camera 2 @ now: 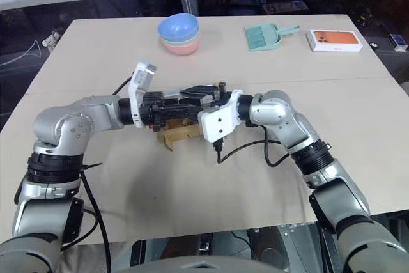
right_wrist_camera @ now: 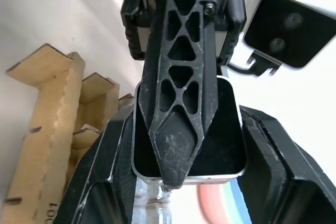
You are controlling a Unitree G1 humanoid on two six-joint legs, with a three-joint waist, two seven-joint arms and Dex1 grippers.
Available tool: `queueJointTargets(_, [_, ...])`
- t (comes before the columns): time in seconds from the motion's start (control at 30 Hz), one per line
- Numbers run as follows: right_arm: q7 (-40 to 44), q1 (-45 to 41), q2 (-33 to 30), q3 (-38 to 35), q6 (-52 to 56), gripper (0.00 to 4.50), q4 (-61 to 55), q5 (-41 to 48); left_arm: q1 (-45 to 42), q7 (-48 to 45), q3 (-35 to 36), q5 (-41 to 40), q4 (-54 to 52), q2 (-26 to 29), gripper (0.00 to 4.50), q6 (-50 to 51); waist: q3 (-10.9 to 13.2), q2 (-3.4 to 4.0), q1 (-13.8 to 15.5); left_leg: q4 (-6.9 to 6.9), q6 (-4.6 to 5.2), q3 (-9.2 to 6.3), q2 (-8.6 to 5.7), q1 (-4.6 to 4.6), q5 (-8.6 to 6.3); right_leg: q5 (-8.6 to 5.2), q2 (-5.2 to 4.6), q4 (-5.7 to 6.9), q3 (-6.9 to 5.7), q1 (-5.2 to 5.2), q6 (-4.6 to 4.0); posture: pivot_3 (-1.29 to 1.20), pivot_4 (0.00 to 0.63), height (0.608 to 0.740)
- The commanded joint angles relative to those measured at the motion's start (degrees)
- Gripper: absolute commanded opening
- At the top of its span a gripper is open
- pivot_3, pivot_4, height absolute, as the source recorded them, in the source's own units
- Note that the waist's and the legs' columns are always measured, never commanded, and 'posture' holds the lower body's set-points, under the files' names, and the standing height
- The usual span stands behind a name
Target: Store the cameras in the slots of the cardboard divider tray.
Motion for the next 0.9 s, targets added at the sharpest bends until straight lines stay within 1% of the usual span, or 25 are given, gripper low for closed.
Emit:
queueJointTargets(0.03, [-0.1, 0.0, -0.4, 0.0, -0.9, 1.99, -2.3, 0.7, -1.5, 0.9, 2.6, -0.6, 0.4, -0.4, 0.79, -0.5, 0.0, 0.00, 0.0, 0.00, 0.00, 0.00, 0.00, 0.00, 0.00, 0.00, 0.00, 0.00, 0.00, 0.00, 0.00, 0.00, 0.150, 0.740])
queueJointTargets(0.33, [0.0, 1.1, -0.9, 0.0, 0.1, 1.99, -2.2, 1.3, -2.4, 1.2, 4.2, -1.2, 1.5, -1.0, 0.79, -0.5, 0.0, 0.00, 0.0, 0.00, 0.01, -0.01, 0.00, 0.00, 0.00, 0.00, 0.00, 0.00, 0.00, 0.00, 0.00, 0.00, 0.150, 0.740])
queueJointTargets(0.43, [-0.2, 1.1, -0.8, 0.0, 0.2, 1.99, -2.2, 1.3, -1.5, -1.6, 3.1, -1.4, -0.1, 0.2, 0.79, -0.8, 0.0, 0.00, 0.0, 0.00, 0.01, -0.01, 0.00, 0.00, 0.00, 0.00, 0.00, 0.00, 0.00, 0.00, 0.00, 0.00, 0.150, 0.740])
queueJointTargets(0.5, [-0.3, 1.2, -0.7, -0.1, 0.3, 1.99, -2.3, 1.3, -0.8, -2.9, 2.6, -1.9, -1.2, 0.7, 1.80, -0.2, 0.0, 0.00, 0.0, 0.00, 0.01, 0.00, 0.00, -0.01, 0.00, 0.00, 0.00, -0.01, 0.00, 0.00, 0.00, 0.00, 0.150, 0.740])
queueJointTargets(0.57, [-0.3, 1.4, -0.8, -0.1, 0.4, 1.99, -2.5, 1.3, -1.1, -1.7, 3.1, -1.6, -0.8, -0.1, 2.46, -0.6, 0.0, 0.00, 0.0, 0.00, 0.00, -0.01, 0.00, 0.00, 0.00, 0.00, 0.00, -0.01, 0.00, 0.00, 0.00, 0.00, 0.150, 0.740])
queueJointTargets(0.6, [-0.4, 1.5, -0.8, -0.2, 0.4, 1.99, -2.6, 1.3, -1.5, -0.5, 3.5, -1.3, 0.0, -0.8, 2.97, -0.9, 0.0, 0.00, 0.0, 0.00, 0.01, -0.01, 0.00, 0.00, 0.00, 0.00, 0.00, -0.01, 0.00, 0.00, 0.00, 0.00, 0.150, 0.740])
queueJointTargets(0.63, [-0.4, 1.6, -0.8, -0.2, 0.5, 1.99, -2.6, 1.3, -2.0, 0.1, 4.0, -1.6, 0.9, -1.2, 3.22, -0.3, 0.0, 0.00, 0.0, 0.00, 0.01, -0.02, 0.00, -0.01, 0.00, 0.00, 0.00, -0.01, 0.00, 0.00, 0.00, 0.00, 0.150, 0.740])
queueJointTargets(0.9, [-0.5, 1.6, -1.0, -0.4, 0.7, 1.99, -2.6, 1.3, -1.5, -0.1, 3.9, -1.9, 0.1, -1.1, 3.22, 0.6, 0.0, -0.01, 0.0, 0.01, 0.00, -0.02, 0.00, 0.00, 0.00, 0.00, 0.00, 0.00, 0.00, 0.00, 0.00, 0.00, 0.150, 0.740])
